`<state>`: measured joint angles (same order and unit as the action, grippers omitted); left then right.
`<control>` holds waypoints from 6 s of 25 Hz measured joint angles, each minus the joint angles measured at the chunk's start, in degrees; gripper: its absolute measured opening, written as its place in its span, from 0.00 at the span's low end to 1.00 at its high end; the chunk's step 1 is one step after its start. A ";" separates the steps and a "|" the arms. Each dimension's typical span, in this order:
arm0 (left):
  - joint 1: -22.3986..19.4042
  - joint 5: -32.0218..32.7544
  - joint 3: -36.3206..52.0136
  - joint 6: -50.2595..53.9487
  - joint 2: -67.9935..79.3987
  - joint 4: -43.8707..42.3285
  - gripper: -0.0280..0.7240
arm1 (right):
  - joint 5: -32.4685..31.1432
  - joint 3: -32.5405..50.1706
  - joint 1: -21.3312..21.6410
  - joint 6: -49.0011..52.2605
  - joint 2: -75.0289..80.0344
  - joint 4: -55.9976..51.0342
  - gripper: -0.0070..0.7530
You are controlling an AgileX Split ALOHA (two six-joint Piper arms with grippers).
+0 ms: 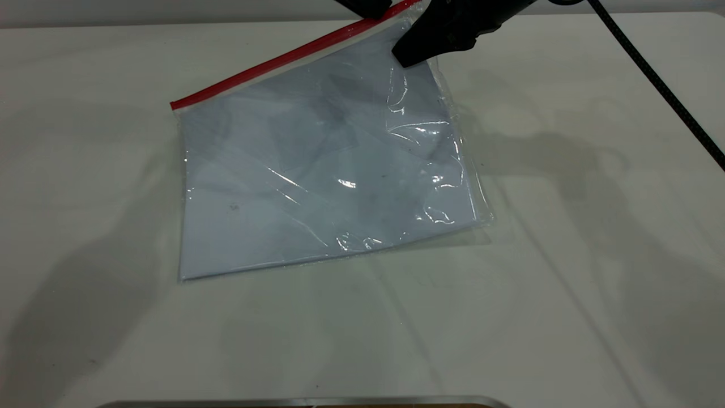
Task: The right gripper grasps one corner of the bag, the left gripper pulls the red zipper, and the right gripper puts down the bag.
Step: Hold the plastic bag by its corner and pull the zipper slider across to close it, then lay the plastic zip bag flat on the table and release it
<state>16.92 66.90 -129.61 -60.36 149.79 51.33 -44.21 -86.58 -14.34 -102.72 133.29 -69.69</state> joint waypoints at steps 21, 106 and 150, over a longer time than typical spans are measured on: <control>0.58 0.00 -0.44 -2.03 2.19 3.46 0.46 | 0.38 0.00 0.05 -0.12 0.00 -1.31 0.06; -7.38 -0.04 -1.59 -0.76 1.35 -13.34 0.12 | -14.73 0.00 8.99 -1.88 0.23 -25.91 0.06; -10.40 0.01 -5.63 21.87 -15.93 -22.56 0.64 | 3.85 2.40 10.98 13.85 1.63 -22.38 0.06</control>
<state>6.51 66.91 -135.24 -38.49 133.86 28.77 -40.36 -84.19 -3.36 -88.86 134.92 -92.07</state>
